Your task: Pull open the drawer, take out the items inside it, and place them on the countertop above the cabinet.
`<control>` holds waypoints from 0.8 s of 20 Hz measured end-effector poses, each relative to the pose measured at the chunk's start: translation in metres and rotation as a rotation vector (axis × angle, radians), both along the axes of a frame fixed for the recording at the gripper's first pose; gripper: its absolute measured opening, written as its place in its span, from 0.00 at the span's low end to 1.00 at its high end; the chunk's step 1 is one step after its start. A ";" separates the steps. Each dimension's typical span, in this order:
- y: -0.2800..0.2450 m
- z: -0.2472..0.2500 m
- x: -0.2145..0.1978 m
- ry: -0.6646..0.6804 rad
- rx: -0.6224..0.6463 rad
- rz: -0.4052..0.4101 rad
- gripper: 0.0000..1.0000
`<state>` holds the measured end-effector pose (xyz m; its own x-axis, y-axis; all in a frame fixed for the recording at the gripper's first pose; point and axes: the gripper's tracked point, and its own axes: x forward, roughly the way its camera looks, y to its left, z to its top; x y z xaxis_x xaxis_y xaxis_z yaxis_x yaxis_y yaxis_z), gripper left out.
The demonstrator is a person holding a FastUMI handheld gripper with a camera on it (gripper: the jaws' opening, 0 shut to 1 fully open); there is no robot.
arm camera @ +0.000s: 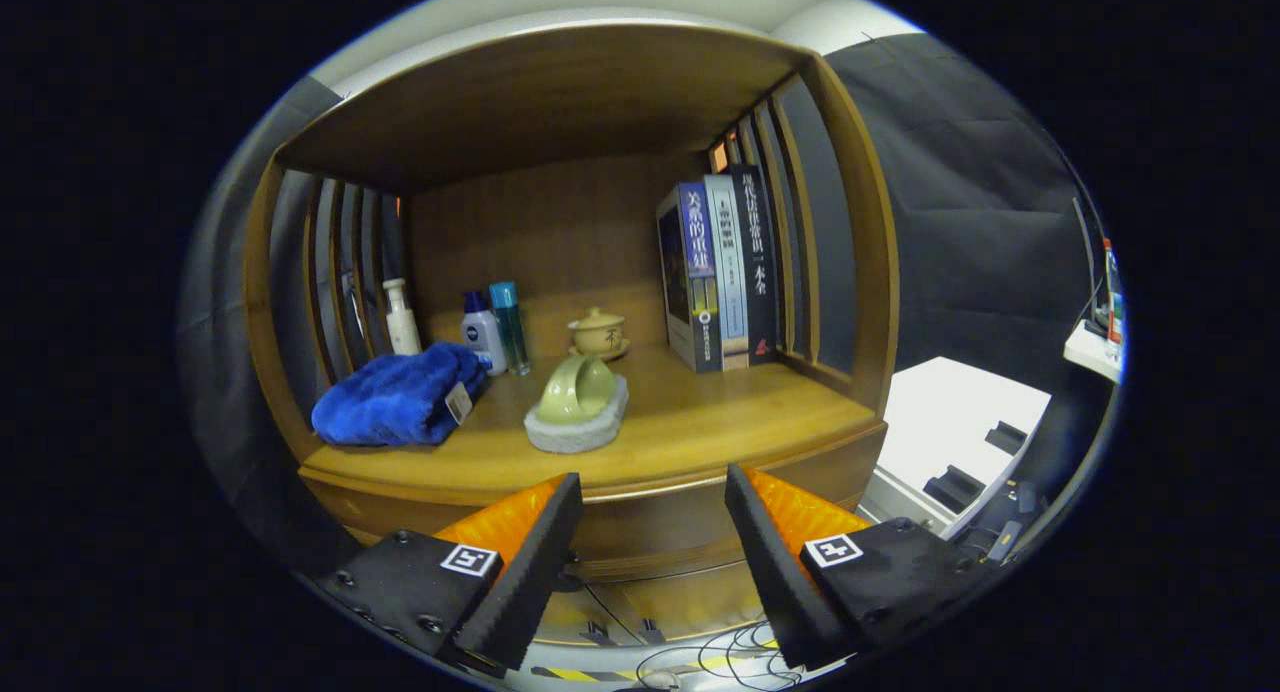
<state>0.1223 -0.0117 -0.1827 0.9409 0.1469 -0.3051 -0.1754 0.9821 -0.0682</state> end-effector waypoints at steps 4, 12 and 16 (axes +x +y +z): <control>0.006 0.034 -0.021 -0.014 0.031 -0.024 0.96; 0.022 0.098 -0.052 -0.081 0.009 -0.022 0.96; 0.030 0.119 -0.061 -0.103 0.031 -0.002 0.96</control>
<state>0.0609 0.0184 -0.0634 0.9673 0.1533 -0.2022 -0.1675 0.9843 -0.0549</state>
